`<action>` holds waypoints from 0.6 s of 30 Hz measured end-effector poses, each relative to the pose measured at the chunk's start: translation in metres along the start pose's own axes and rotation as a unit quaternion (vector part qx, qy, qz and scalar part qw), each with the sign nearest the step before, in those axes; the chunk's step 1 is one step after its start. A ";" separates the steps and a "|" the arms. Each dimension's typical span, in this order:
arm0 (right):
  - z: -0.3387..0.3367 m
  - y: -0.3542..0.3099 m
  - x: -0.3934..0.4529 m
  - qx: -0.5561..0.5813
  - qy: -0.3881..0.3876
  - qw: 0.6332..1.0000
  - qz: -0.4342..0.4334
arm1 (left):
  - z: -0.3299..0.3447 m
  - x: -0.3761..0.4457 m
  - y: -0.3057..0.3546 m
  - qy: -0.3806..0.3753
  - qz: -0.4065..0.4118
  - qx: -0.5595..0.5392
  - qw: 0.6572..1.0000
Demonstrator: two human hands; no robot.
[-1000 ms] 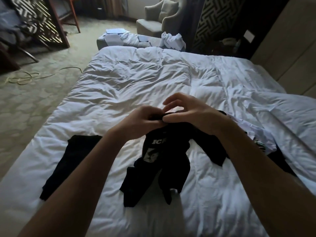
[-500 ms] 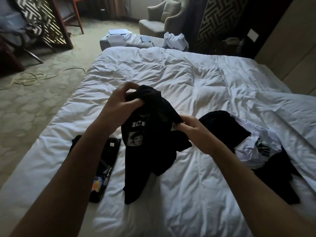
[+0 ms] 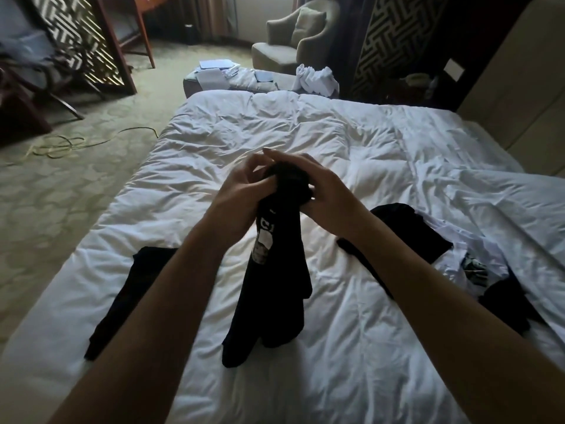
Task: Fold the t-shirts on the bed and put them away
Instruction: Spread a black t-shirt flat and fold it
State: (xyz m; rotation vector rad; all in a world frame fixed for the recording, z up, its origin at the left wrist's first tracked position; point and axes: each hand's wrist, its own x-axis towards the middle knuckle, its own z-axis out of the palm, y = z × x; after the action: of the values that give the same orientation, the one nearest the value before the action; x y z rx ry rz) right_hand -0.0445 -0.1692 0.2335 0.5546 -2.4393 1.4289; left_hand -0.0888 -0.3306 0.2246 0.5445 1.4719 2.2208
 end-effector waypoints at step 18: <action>-0.012 -0.018 -0.001 -0.130 0.191 0.966 0.119 | -0.019 -0.050 -0.085 0.180 0.062 0.410 0.892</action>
State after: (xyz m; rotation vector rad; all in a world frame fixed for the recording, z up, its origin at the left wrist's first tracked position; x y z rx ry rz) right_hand -0.0354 -0.1672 0.2532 -0.0707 -2.3730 1.1350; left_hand -0.0467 -0.3422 0.1348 0.4833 2.6577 1.7492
